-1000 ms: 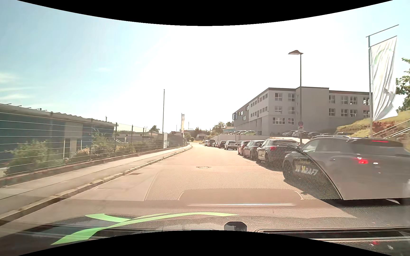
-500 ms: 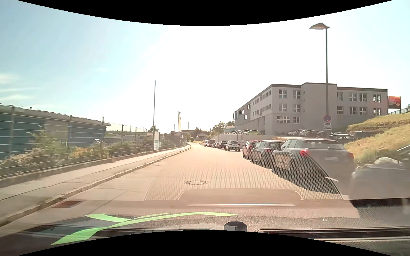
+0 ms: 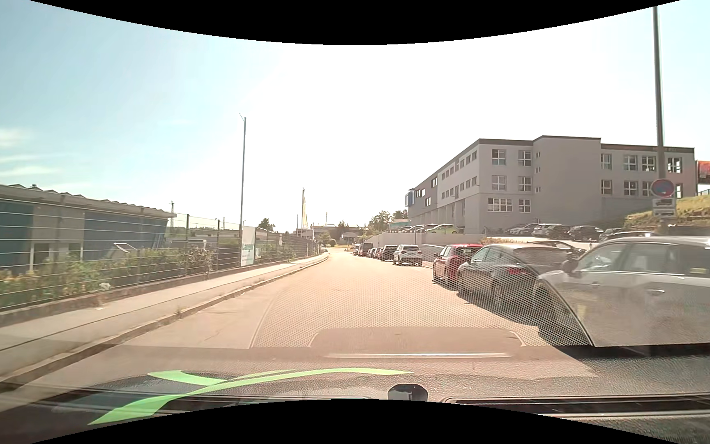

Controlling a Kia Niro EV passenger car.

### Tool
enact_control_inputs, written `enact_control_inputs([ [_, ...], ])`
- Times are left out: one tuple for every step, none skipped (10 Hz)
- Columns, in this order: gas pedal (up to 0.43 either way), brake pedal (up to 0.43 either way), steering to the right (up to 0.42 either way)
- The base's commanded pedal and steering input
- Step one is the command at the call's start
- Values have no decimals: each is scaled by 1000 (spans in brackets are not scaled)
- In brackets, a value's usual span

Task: Follow the waypoints while adhering to traffic rules and regulations

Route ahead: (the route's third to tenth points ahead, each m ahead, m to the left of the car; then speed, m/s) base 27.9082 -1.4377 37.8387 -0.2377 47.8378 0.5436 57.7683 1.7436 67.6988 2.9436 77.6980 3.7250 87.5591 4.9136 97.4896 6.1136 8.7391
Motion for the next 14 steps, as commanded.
enact_control_inputs([
  [228,0,-5],
  [228,0,-5],
  [197,0,-5],
  [197,0,-6],
  [138,0,-8],
  [79,0,-7],
  [79,0,-7],
  [67,0,-7],
  [67,0,-7],
  [67,0,-7],
  [67,0,-8],
  [67,0,-8],
  [67,0,-7],
  [67,0,-8],
])
